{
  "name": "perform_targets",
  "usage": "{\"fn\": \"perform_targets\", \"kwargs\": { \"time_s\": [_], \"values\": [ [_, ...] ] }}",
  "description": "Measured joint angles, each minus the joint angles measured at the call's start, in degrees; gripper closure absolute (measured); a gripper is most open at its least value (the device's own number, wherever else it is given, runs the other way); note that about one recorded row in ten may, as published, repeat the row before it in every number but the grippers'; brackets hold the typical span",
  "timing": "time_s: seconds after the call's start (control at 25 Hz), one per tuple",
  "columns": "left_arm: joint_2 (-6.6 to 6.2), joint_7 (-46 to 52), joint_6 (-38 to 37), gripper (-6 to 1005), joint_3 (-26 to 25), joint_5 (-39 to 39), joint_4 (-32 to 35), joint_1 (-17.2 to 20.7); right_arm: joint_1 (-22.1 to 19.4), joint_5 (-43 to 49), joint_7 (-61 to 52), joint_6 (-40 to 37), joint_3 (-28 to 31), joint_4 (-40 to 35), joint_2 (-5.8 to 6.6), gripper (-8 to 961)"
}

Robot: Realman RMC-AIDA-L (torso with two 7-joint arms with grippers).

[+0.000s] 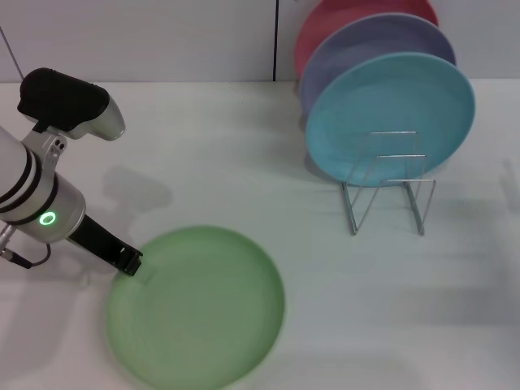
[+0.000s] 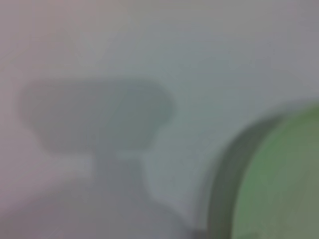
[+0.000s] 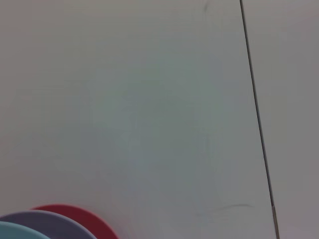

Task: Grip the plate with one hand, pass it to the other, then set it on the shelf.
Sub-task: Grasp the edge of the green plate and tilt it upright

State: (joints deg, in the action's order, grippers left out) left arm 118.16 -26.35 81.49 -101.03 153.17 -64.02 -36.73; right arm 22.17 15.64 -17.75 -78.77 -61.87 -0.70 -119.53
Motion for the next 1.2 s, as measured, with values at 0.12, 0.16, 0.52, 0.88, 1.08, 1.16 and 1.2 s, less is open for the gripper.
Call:
{"fn": "perform_targets", "kwargs": {
  "time_s": [0.12,0.16,0.52,0.88,1.08,1.16,1.2],
  "values": [
    [-0.02,0.0,-0.1,907,0.0,0.0,0.1,0.0,0.0,0.0,0.0,0.0,0.0,0.0,0.00,351],
    [-0.02,0.0,-0.1,929,0.0,0.0,0.1,0.0,0.0,0.0,0.0,0.0,0.0,0.0,0.00,351],
    [-0.09,-1.9,-0.4,944,-0.6,-0.6,-0.7,0.5,0.1,0.0,0.1,0.3,0.0,0.0,0.00,353],
    [-0.01,-5.8,-1.3,950,-5.6,-5.1,-2.9,2.6,0.1,0.0,0.1,0.5,0.0,0.0,0.00,351],
    [-0.14,-12.1,-2.0,955,-13.3,-12.0,-2.7,4.9,0.2,0.0,-0.2,0.4,0.0,0.0,0.00,350],
    [-0.07,-15.0,-3.1,958,-15.3,-14.9,-2.5,6.3,0.3,0.0,-0.2,0.5,0.0,0.0,0.00,350],
    [-0.05,-16.3,-4.1,958,-15.8,-16.6,-2.4,7.4,0.3,0.0,-0.2,0.5,0.0,0.0,0.00,350]
  ]
}}
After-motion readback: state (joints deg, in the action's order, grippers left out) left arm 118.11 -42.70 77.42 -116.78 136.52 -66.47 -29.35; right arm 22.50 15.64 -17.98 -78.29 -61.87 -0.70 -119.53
